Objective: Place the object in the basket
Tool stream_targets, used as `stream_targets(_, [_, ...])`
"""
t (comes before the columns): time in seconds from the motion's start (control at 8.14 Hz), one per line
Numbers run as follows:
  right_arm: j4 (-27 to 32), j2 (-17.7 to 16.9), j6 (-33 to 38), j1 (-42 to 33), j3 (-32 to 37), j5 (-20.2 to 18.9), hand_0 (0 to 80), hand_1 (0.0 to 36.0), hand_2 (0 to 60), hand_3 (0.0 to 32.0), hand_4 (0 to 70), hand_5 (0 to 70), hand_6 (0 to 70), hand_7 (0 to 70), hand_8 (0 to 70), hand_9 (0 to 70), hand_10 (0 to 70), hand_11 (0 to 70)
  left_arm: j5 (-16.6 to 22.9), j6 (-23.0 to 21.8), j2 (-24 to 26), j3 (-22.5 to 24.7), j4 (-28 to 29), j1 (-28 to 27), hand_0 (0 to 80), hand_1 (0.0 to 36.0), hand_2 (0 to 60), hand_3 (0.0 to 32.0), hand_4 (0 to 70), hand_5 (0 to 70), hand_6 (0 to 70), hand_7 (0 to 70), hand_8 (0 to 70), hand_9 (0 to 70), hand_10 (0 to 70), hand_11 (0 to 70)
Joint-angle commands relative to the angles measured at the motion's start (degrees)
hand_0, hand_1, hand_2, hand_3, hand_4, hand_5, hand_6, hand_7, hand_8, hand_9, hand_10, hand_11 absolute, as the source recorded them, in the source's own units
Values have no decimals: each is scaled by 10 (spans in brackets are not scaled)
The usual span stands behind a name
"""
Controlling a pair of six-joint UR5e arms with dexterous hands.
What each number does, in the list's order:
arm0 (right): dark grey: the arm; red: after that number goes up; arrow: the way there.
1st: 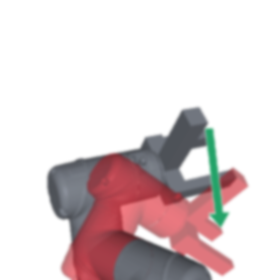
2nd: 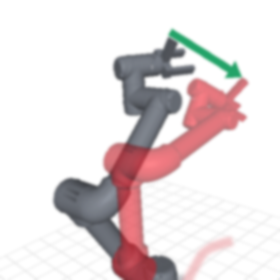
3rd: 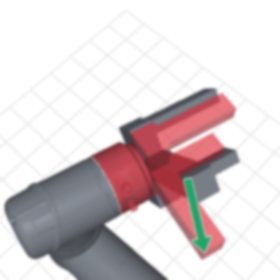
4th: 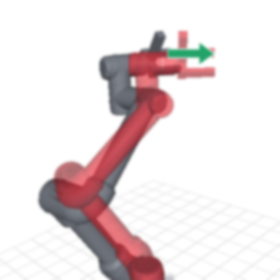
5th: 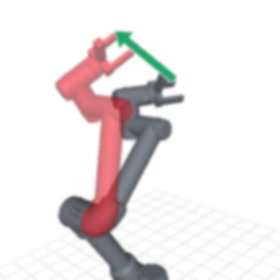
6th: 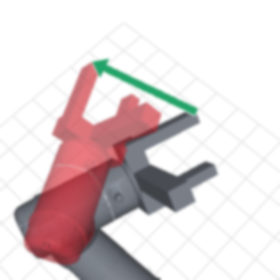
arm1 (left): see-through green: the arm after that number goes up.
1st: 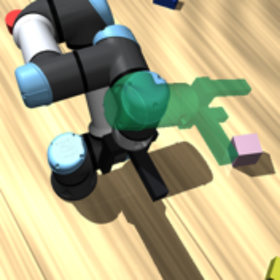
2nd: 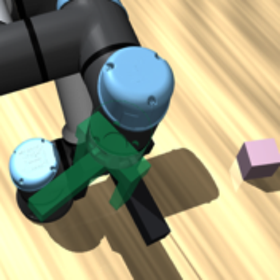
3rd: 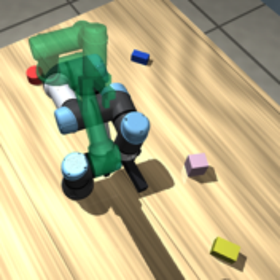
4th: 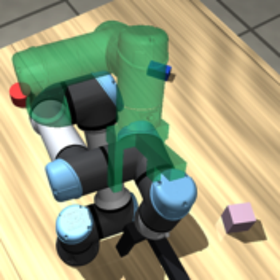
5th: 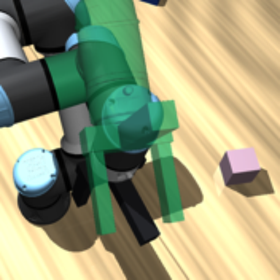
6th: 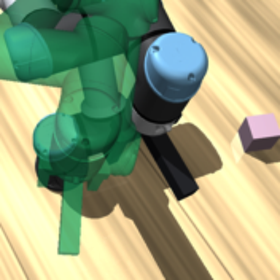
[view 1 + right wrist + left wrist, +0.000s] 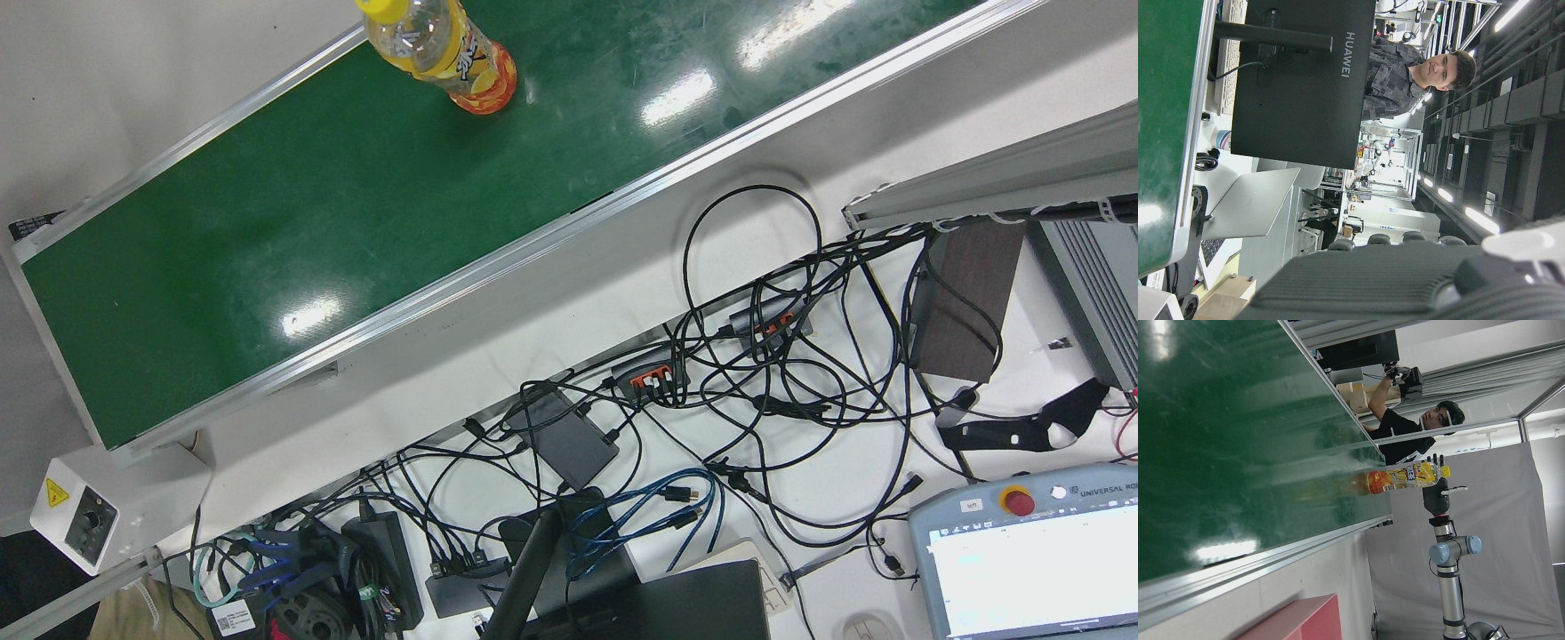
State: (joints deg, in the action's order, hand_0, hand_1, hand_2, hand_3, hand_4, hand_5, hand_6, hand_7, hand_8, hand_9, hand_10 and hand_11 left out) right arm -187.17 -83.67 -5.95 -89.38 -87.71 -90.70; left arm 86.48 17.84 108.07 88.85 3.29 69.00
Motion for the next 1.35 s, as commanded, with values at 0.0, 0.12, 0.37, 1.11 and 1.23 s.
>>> stream_targets(0.0, [0,0,1,0,0,0,0,0,0,0,0,0,0,0,0,0,0,0,0,-3,11,1,1,-12,461,112,24,0,0,154,14,0,0,5,54,94])
stream_targets(0.12, [0,0,0,0,0,0,0,0,0,0,0,0,0,0,0,0,0,0,0,-5,10,7,1,-13,463,116,24,0,0,158,12,0,0,3,49,86])
stream_targets(0.37, [0,0,0,0,0,0,0,0,0,0,0,0,0,0,0,0,0,0,0,-12,8,8,-2,-13,468,123,23,0,0,164,9,0,0,0,45,82])
stream_targets(1.11, [0,0,1,0,0,0,0,0,0,0,0,0,0,0,0,0,0,0,-1,-15,9,-1,7,-14,463,119,43,0,0,150,11,0,0,0,49,86])
stream_targets(1.23, [0,0,0,0,0,0,0,0,0,0,0,0,0,0,0,0,0,0,-1,-15,7,-2,7,-14,462,118,44,0,0,149,9,0,0,4,48,85])
